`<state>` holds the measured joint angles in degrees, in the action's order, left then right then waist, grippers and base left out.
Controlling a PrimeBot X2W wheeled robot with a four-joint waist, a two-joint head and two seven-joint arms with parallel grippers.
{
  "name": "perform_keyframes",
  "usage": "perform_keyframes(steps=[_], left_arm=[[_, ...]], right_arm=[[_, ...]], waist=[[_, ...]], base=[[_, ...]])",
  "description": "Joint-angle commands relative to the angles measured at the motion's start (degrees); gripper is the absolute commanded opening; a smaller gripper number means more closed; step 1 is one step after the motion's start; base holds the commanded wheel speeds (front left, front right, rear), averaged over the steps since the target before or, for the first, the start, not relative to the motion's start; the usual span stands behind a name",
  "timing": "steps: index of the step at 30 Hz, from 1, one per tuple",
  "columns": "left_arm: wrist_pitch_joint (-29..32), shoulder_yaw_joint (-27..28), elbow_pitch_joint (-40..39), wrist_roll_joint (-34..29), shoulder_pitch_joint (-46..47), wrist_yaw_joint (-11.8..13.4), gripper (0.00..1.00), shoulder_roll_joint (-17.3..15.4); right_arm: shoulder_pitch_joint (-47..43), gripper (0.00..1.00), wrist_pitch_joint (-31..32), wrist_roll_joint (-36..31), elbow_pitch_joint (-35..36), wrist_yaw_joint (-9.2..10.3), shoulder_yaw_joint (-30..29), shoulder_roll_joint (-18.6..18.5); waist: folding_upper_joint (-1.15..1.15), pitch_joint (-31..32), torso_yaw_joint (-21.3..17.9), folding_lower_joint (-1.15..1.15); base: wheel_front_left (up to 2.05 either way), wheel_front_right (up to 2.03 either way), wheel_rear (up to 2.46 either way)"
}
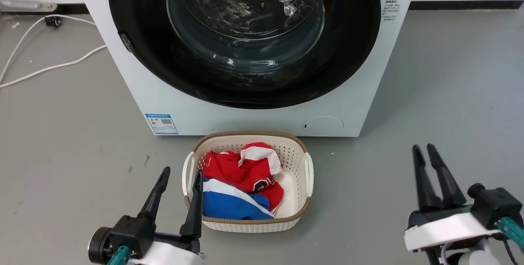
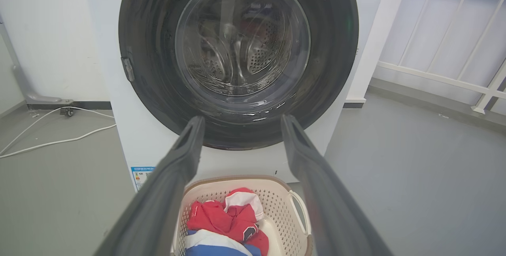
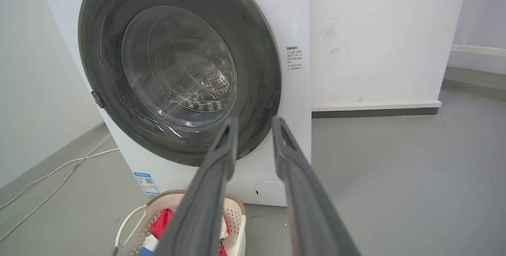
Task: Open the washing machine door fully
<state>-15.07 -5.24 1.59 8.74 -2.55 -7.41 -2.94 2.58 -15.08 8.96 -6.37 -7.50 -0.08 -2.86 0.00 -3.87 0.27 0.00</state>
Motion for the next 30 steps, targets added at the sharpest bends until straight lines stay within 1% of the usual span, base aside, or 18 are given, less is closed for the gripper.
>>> perform_keyframes(steps=[1,6,9,10,13,17,21,22,27,30], left_arm=[[-0.16,-0.15,-0.1,-0.38,0.66,-0.06,1.0,0.08],[-0.16,-0.98,-0.27,-0.58,1.82,-0.07,1.0,0.08],[-0.16,-1.15,-0.52,-0.77,2.71,-0.07,1.0,0.08],[-0.16,-1.15,-0.52,-0.77,2.71,-0.07,1.0,0.08],[-0.16,-1.44,-0.53,-1.07,3.5,-0.07,1.0,0.08],[-0.16,-1.96,-0.64,-1.27,4.91,-0.07,1.0,0.08],[-0.16,-2.66,-0.96,-1.24,6.62,-0.07,1.0,0.08],[-0.16,-2.64,-1.29,-1.27,7.16,-0.07,1.0,0.08],[-0.16,-2.9,-2.65,-0.81,8.67,-0.07,1.0,0.08],[-0.16,-3.24,-2.89,-0.86,9.43,-0.07,1.0,0.09]], right_arm=[[0.96,0.0,-0.15,1.3,-0.05,0.02,-0.45,-0.03],[3.9,0.0,-0.14,5.43,-1.13,0.02,-3.09,-0.02],[7.27,0.0,-0.13,9.29,-2.92,0.02,-4.94,-0.02],[7.27,0.0,-0.13,9.29,-2.92,0.02,-4.94,-0.02],[12.01,0.0,1.16,13.81,-5.54,0.02,-7.01,-0.31],[20.09,0.0,8.07,23.3,-7.86,0.02,-10.68,-2.65],[28.48,0.0,16.25,30.4,-9.59,0.02,-13.91,-6.62],[30.41,0.0,18.01,30.91,-9.99,0.01,-14.33,-7.88],[40.55,0.0,28.19,35.85,-13.53,0.01,-16.87,-10.5],[46.83,0.0,35.18,37.21,-16.94,0.01,-18.14,-11.24]], waist=[[0.0,-0.52,0.15,0.0],[0.0,-2.51,0.53,0.0],[0.0,-4.28,0.76,0.0],[0.0,-4.28,0.76,0.0],[0.0,-5.73,1.03,0.0],[0.0,-7.82,1.66,0.0],[0.0,-10.26,2.84,0.0],[0.0,-10.91,3.19,0.0],[0.0,-13.96,5.02,0.0],[0.0,-15.66,5.98,0.0]], base=[[0.0,0.0,0.0],[0.0,0.0,0.0],[0.0,0.0,0.0],[0.0,0.0,0.0],[0.0,0.0,0.0],[0.0,0.0,0.0],[0.0,0.0,0.0],[0.0,0.0,0.0],[0.0,0.0,0.0],[0.0,0.0,0.0]])
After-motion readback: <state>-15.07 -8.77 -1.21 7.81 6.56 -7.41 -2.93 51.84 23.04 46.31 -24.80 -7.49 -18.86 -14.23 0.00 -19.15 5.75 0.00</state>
